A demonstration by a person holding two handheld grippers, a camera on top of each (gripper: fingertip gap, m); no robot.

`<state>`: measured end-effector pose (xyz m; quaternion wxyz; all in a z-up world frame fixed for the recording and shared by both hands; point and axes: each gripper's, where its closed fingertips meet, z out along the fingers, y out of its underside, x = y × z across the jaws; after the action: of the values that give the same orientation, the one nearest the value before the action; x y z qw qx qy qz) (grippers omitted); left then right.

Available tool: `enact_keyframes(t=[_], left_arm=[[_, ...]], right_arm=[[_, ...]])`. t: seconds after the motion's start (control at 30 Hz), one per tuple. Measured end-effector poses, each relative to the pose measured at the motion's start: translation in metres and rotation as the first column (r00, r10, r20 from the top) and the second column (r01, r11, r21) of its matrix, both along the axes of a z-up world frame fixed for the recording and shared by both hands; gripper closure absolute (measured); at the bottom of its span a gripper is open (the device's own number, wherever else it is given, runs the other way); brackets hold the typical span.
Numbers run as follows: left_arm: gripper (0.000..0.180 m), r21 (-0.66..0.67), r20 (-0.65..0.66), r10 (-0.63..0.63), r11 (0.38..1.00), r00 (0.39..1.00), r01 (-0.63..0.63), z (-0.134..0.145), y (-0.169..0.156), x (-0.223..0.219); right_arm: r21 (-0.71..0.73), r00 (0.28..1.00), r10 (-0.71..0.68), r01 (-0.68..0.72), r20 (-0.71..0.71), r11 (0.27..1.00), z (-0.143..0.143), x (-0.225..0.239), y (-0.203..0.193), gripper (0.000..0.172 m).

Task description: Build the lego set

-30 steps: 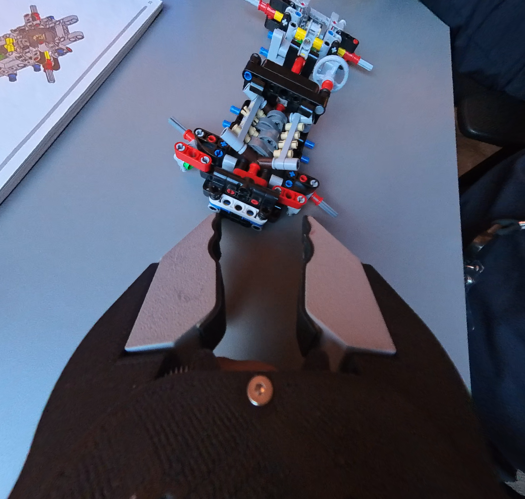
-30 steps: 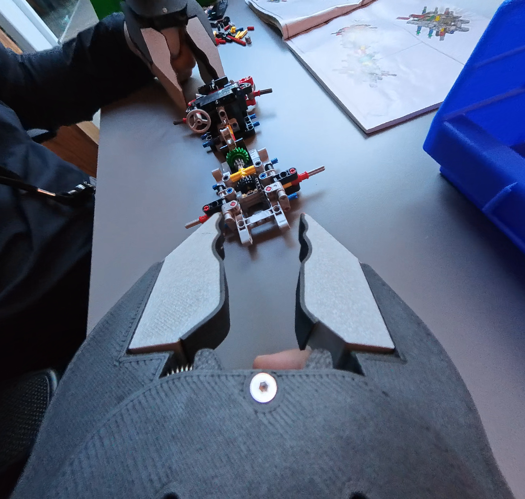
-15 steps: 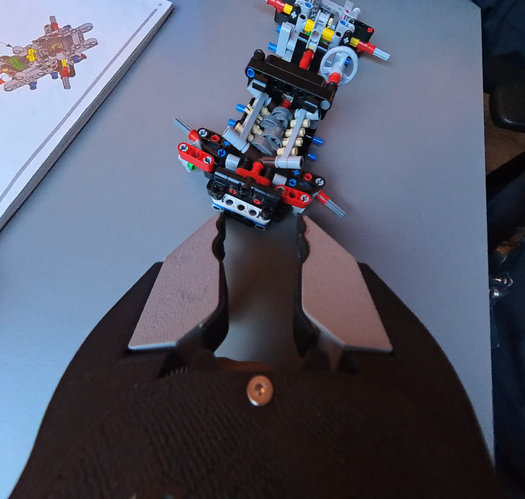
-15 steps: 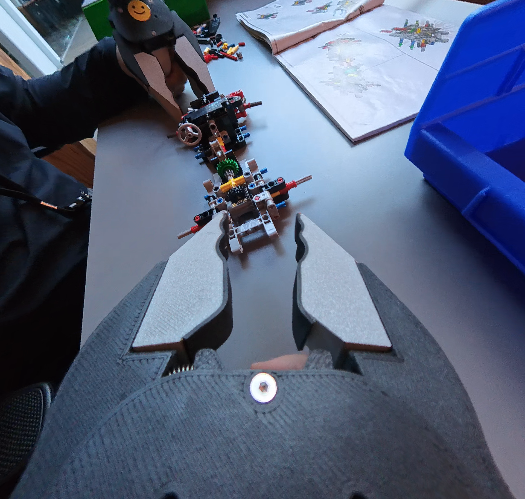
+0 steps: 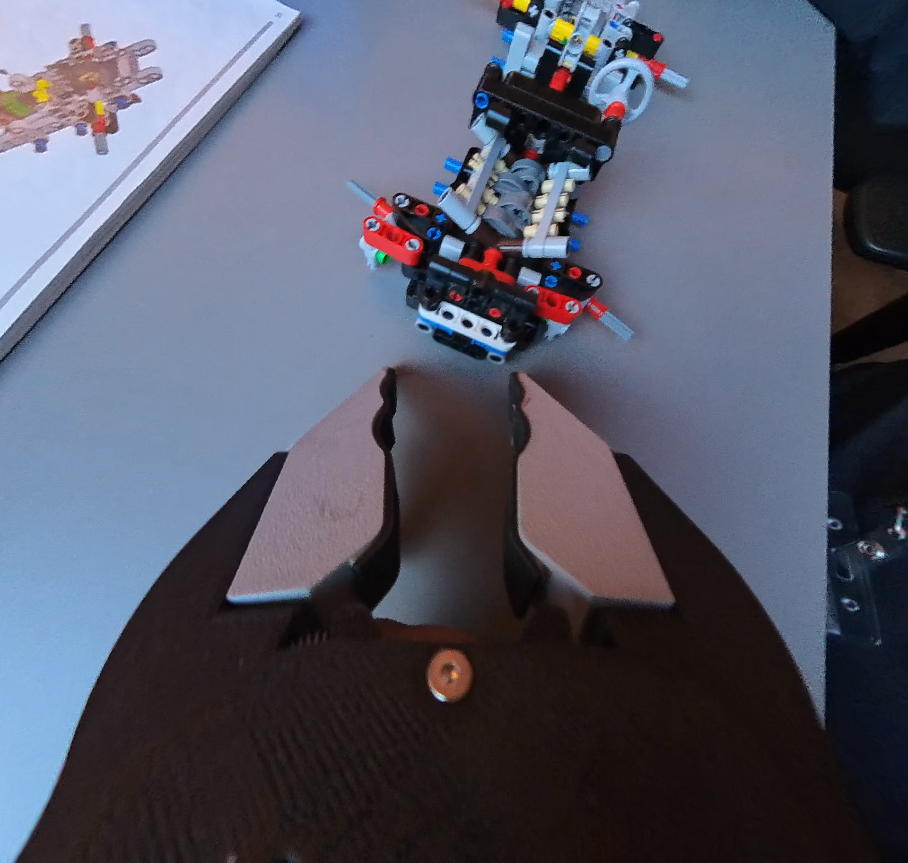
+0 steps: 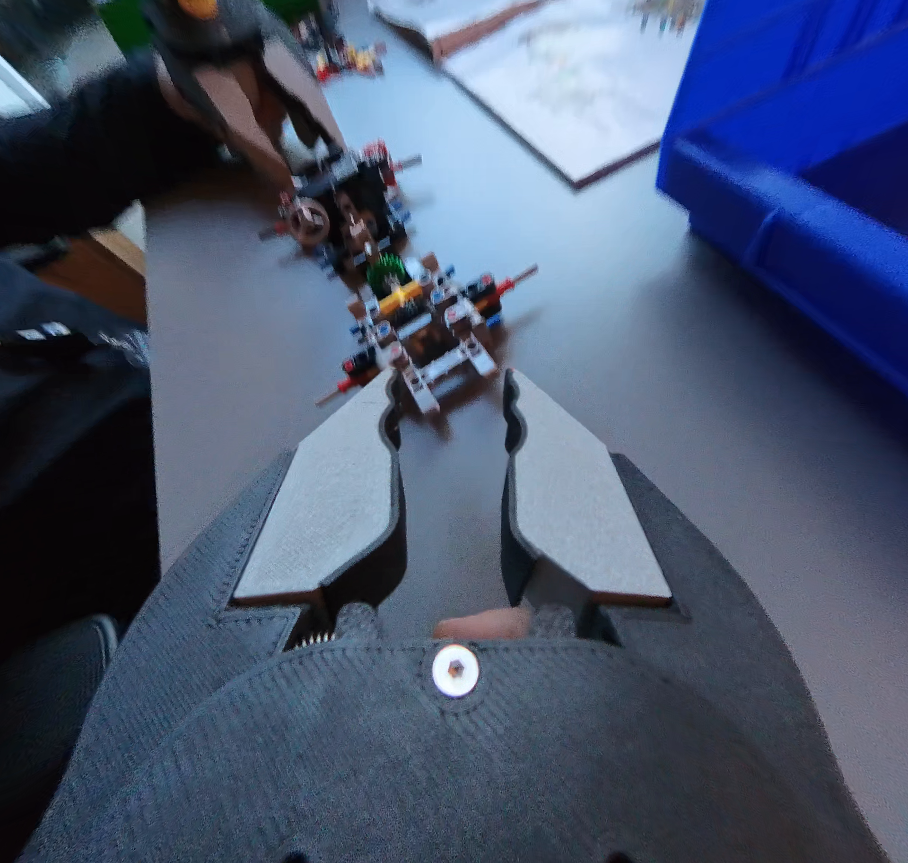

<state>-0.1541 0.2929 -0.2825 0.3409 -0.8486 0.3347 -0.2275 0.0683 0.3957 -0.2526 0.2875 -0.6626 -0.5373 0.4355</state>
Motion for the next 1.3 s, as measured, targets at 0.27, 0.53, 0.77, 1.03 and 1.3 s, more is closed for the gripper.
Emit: enact_keyframes(t=[0.27, 0.53, 0.77, 1.03, 1.3], left_arm=[[0.145, 0.04, -0.059, -0.033, 0.999, 0.998, 0.036, -0.002, -0.003, 0.007], [0.152, 0.044, -0.067, -0.057, 0.997, 0.996, 0.06, -0.002, -0.002, 0.021], [0.157, 0.042, -0.069, -0.051, 0.998, 0.996, 0.054, -0.002, 0.001, 0.019], [0.157, 0.046, -0.084, -0.086, 0.995, 0.993, 0.09, -0.002, 0.003, 0.018], [0.118, -0.034, 0.052, -0.066, 0.997, 0.996, 0.068, 0.004, 0.002, 0.012]], right_arm=[[0.072, 0.971, 0.089, -0.107, 0.22, 0.992, -0.033, -0.001, -0.023, 0.142], [0.057, 0.962, 0.162, -0.178, 0.219, 0.982, -0.032, -0.014, -0.03, 0.143], [0.074, 0.958, 0.178, -0.2, 0.226, 0.977, -0.032, -0.015, -0.028, 0.144], [0.079, 0.952, 0.207, -0.229, 0.225, 0.97, -0.032, -0.017, -0.024, 0.145], [0.031, 0.984, 0.163, -0.166, 0.075, 0.986, -0.011, -0.016, -0.016, 0.129]])
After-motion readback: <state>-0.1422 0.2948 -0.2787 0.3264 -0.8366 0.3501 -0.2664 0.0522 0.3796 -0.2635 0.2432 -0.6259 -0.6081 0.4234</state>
